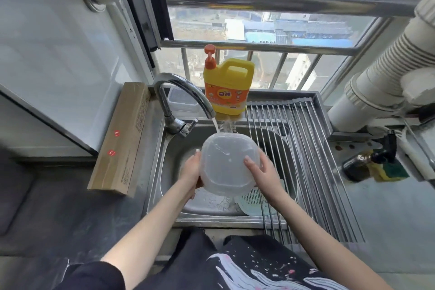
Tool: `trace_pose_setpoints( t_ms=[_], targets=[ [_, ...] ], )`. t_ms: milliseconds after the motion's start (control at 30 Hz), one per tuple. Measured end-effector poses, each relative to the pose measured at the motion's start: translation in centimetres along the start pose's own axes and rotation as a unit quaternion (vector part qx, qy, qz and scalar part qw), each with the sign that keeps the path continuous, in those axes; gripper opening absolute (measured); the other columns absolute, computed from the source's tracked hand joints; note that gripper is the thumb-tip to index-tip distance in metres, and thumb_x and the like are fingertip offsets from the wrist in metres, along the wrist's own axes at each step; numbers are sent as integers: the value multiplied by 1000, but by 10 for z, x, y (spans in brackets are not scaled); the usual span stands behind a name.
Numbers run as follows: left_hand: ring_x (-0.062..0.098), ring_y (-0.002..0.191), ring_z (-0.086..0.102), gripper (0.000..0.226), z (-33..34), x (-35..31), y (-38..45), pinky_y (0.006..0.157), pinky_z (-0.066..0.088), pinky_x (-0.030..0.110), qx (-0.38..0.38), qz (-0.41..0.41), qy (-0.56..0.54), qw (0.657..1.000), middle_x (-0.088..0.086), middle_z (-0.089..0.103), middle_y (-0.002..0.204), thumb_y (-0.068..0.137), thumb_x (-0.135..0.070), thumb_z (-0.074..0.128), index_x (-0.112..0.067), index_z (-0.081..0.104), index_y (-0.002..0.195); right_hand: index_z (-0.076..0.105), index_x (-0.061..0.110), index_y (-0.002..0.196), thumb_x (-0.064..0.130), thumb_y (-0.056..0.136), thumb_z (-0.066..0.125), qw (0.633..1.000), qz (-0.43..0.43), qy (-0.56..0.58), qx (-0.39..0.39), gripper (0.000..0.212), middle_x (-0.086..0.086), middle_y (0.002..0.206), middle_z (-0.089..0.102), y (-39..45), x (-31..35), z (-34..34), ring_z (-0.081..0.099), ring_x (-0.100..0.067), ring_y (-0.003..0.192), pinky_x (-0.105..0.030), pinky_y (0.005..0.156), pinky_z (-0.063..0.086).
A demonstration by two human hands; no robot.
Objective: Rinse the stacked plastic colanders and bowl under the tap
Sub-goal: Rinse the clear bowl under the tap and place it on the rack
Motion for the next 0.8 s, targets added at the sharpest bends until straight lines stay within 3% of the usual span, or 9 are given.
trace_pose_setpoints(
  t_ms=[100,167,233,333,400,433,533,667,800],
  targets=[
    [25,75,70,43,13,0,-2,62,57,38,28,-17,35,999,6,75,81,91,-48,52,-12,70,105,54,29,122,51,78,55,999,-3,26,-32,50,0,107,65,-5,-7,-10,66,-22,98,-28,62,58],
    [17,54,65,38,26,-2,-6,47,51,27,36,5,68,997,2,71,68,94,-46,46,-16,68,95,54,22,123,51,81,51,999,-17,27,-39,51,-1,107,64,-3,-11,-26,66,-19,94,-22,60,55],
    [12,42,53,35,39,-5,-17,43,45,22,35,7,93,995,-2,61,57,95,-44,45,-15,65,96,52,21,122,53,81,50,999,16,33,-26,52,-7,110,62,0,-16,-40,65,-21,93,-34,63,58],
    [14,52,58,40,64,-13,-24,63,57,35,73,17,108,991,2,64,73,94,-33,44,-8,59,121,32,16,141,51,88,56,994,48,30,-91,67,-9,126,53,16,-17,-71,60,-27,106,-51,84,54],
    [33,87,68,48,88,-24,-32,88,55,44,113,39,106,987,18,69,103,96,-35,39,-7,51,132,34,13,136,45,93,53,993,36,-12,-109,57,-11,125,52,28,-8,-87,59,-27,105,-49,86,53],
    [41,107,59,47,99,-32,-39,97,49,45,130,58,101,985,26,63,116,100,-38,33,-7,53,129,38,12,130,45,93,52,993,33,-30,-107,51,-12,123,53,35,-4,-94,59,-27,103,-48,84,54],
    [24,110,62,39,133,-60,-45,95,50,37,190,121,65,972,13,66,115,103,-36,25,-21,62,105,44,9,122,42,95,50,988,-4,-42,-150,43,-9,115,56,54,16,-116,60,-19,91,-31,66,52],
    [21,113,61,41,164,-94,-14,103,45,44,175,180,153,956,3,66,121,96,-47,40,-19,62,117,51,6,123,43,97,41,985,0,-51,-165,45,-7,110,57,95,46,-140,55,-20,95,-27,67,43],
    [17,112,55,49,184,-119,13,92,38,28,156,158,211,952,2,61,122,99,-43,36,-8,57,127,61,11,112,48,86,36,986,18,-62,-151,52,-5,103,60,138,59,-156,54,-23,96,-32,73,39]
  ],
)
Point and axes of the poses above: each hand's wrist, its own y-axis towards the middle knuckle, its own z-axis out of the palm, x = y × z, the point moved 4 cm from there along y, towards the middle knuckle
